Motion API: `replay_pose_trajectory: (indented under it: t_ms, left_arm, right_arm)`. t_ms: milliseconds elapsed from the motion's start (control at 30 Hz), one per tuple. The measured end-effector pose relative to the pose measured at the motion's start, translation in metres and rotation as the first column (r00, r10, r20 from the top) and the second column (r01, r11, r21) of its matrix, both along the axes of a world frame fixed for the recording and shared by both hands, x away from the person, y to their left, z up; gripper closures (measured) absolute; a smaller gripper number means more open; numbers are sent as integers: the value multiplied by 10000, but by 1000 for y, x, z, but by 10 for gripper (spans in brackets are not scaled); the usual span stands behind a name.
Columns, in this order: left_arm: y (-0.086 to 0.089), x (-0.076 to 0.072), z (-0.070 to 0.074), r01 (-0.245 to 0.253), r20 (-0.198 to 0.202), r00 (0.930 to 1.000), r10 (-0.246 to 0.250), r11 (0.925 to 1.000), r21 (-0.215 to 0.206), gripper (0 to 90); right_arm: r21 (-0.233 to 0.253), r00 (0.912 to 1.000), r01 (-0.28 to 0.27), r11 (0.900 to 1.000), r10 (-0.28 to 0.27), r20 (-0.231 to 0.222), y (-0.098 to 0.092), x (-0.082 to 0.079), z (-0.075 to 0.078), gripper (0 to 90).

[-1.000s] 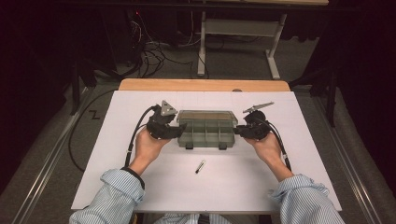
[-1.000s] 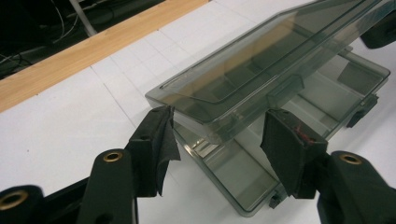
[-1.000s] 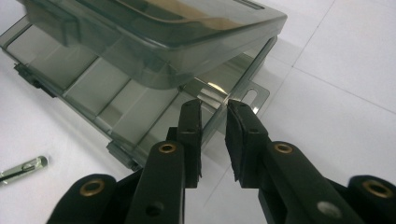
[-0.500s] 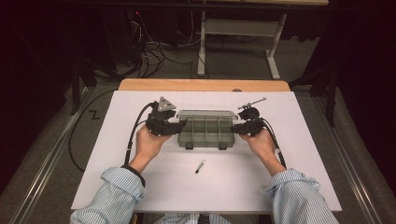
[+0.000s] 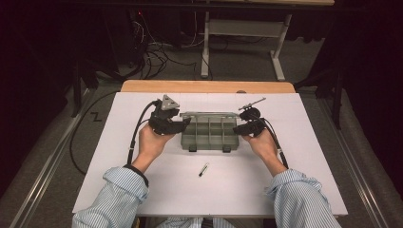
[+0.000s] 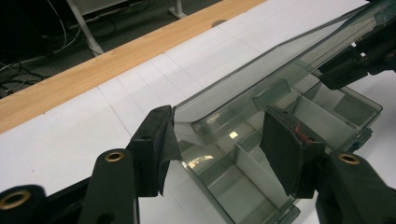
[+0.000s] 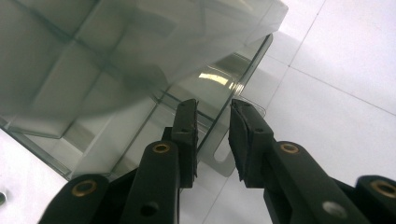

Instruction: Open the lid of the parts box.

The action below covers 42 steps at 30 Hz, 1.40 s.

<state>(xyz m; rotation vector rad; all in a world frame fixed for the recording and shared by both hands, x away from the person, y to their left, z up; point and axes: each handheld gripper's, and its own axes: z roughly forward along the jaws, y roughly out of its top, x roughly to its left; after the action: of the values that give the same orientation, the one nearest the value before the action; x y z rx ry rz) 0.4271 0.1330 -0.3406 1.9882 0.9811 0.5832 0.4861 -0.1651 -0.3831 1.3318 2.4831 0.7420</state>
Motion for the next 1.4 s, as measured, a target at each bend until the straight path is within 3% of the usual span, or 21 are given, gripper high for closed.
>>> replay_pose_trajectory:
  t_ms: [367, 767, 800, 833, 867, 900, 1267, 1400]
  left_arm:
    - [2, 14, 1, -276, -251, 9993, 276, 9996, 10, 441]
    - [-4, 26, 7, -394, -147, 9991, 396, 9991, 139, 470]
    - [-6, 27, 7, -470, -240, 9986, 468, 9989, -77, 475]
    - [-10, 26, 5, -671, -326, 9973, 652, 9959, -609, 482]
    - [-10, 27, 5, -697, -388, 9970, 670, 9950, -718, 492]
    - [-5, 31, 7, -406, -219, 9989, 407, 9992, 59, 500]
    - [-8, 40, 6, -513, -351, 9981, 513, 9987, 26, 539]
    - [-7, 45, 5, -607, -584, 9965, 596, 9980, -165, 544]
  right_arm:
    - [208, 9996, 21, 9998, -15, -274, -3, 3, 1, 755]
    - [236, 9995, 29, 9997, -22, -300, -3, 3, 1, 755]
    - [220, 9995, 31, 9998, -25, -299, -3, 2, 1, 756]
    - [187, 9997, -30, 9998, 35, -238, -3, 2, 0, 755]
    - [166, 9998, -41, 9999, 45, -207, -3, 2, 0, 756]
    - [143, 9998, -49, 9999, 51, -194, -3, 2, 0, 756]
    - [164, 9998, -28, 9999, 31, -203, -3, 2, 0, 756]
    - [164, 9998, -37, 9999, 40, -187, -3, 2, 0, 756]
